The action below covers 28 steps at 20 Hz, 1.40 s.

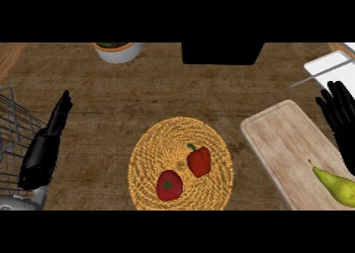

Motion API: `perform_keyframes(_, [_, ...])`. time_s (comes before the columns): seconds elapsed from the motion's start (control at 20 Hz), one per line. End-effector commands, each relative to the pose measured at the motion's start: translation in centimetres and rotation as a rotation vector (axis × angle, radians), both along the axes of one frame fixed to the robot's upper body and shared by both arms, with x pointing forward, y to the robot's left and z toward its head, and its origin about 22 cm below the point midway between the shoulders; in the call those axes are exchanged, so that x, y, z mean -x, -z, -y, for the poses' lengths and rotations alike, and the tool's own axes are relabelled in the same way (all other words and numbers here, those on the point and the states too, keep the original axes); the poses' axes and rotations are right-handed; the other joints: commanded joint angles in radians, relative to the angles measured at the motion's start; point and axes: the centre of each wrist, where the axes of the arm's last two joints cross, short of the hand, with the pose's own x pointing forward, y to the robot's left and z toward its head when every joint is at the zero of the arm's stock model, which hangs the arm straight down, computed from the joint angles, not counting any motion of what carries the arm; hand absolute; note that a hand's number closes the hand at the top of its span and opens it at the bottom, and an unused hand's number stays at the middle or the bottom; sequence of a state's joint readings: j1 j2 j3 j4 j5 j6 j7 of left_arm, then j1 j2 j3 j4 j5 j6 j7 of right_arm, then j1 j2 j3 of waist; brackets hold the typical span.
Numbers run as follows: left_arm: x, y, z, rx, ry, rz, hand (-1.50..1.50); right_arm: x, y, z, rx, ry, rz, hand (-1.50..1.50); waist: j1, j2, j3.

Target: Pick the bell pepper from the placemat and place it in the tiered shelf

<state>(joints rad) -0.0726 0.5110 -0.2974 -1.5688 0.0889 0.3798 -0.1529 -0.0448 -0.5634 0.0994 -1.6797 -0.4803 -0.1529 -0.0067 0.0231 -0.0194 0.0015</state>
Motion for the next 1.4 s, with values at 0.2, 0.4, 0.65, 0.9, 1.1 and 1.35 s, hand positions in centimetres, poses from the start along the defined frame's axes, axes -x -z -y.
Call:
perform_keyframes(0.2, [-2.9,-1.9,1.3,0.228,0.014,-0.122,0.0,-5.2,-4.4,-8.3,0.166,-0.29,0.253,1.5,0.028,0.035,-0.003])
perform_keyframes(0.4, [-3.9,-3.4,1.0,0.318,0.042,-0.218,0.0,-7.8,-1.4,-9.0,0.055,-0.118,-0.028,-1.5,0.027,0.035,-0.001])
perform_keyframes(0.65, [-4.7,-3.4,-0.8,0.352,0.013,-0.234,0.0,-8.5,-0.7,-10.7,-0.108,-0.403,0.099,-1.5,-0.006,0.025,-0.001])
perform_keyframes(0.9, [-5.1,-3.9,-0.2,0.335,-0.014,-0.239,0.0,-8.3,-5.2,-11.1,0.156,-0.573,0.031,-1.5,-0.022,0.018,-0.002])
perform_keyframes(1.1, [-5.2,-3.6,0.3,0.335,-0.01,-0.245,0.0,-7.2,-7.8,-12.8,0.453,-0.675,-0.102,-1.5,-0.028,0.012,-0.004])
perform_keyframes(1.35, [-5.1,-3.2,-0.1,0.347,0.006,-0.262,0.0,-6.4,-11.4,-14.6,1.015,-0.623,-0.04,-1.5,-0.017,0.007,-0.008])
